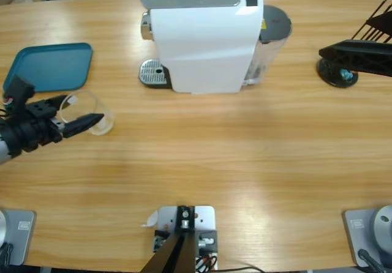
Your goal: Pour coffee
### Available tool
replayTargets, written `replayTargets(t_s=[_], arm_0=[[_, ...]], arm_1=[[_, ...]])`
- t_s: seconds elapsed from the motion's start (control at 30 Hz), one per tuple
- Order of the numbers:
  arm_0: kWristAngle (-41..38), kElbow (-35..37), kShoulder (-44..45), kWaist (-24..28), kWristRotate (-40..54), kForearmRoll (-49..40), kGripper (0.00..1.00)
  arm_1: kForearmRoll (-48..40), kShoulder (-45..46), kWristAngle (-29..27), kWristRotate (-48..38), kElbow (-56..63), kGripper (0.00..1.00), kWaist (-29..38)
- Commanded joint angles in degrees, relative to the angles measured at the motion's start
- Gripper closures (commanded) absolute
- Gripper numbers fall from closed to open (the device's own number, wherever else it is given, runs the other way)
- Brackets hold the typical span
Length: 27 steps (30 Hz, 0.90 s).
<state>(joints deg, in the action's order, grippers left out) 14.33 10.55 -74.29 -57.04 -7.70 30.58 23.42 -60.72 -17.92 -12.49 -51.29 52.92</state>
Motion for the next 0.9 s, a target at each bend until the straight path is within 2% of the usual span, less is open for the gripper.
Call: replayTargets(t_s=[0.03, 0.17, 0.3, 0.43, 0.57, 0.9], arm_0=[[-27.6, 11.07, 9.29, 15.68, 19.04, -13.3, 1.0], [-43.45, 16.27, 3.38, 27.83, 29.82, -16.91, 1.0], [-48.22, 21.44, -6.23, 34.88, 38.61, -17.54, 1.0], [-48.66, 27.31, -13.51, 36.97, 46.09, -23.53, 1.0], [-52.19, 30.45, -18.87, 37.53, 47.59, -24.04, 1.0], [-54.79, 37.08, -29.28, 38.13, 47.8, -23.46, 1.0]], arm_1=[[0.4, -0.17, -1.5, 1.75, 1.65, 0.0, 0.42], [4.13, 2.75, -1.42, 5.74, 1.93, 0.0, 0.42], [7.5, 5.48, -1.36, 6.11, 2.28, 0.0, 0.42], [7.38, 5.58, -1.33, 5.46, 2.51, 0.0, 0.42], [7.34, 4.12, -1.42, 5.39, 2.5, 0.0, 0.42], [6.29, 0.73, -1.57, 5.37, 2.46, 0.0, 0.25]])
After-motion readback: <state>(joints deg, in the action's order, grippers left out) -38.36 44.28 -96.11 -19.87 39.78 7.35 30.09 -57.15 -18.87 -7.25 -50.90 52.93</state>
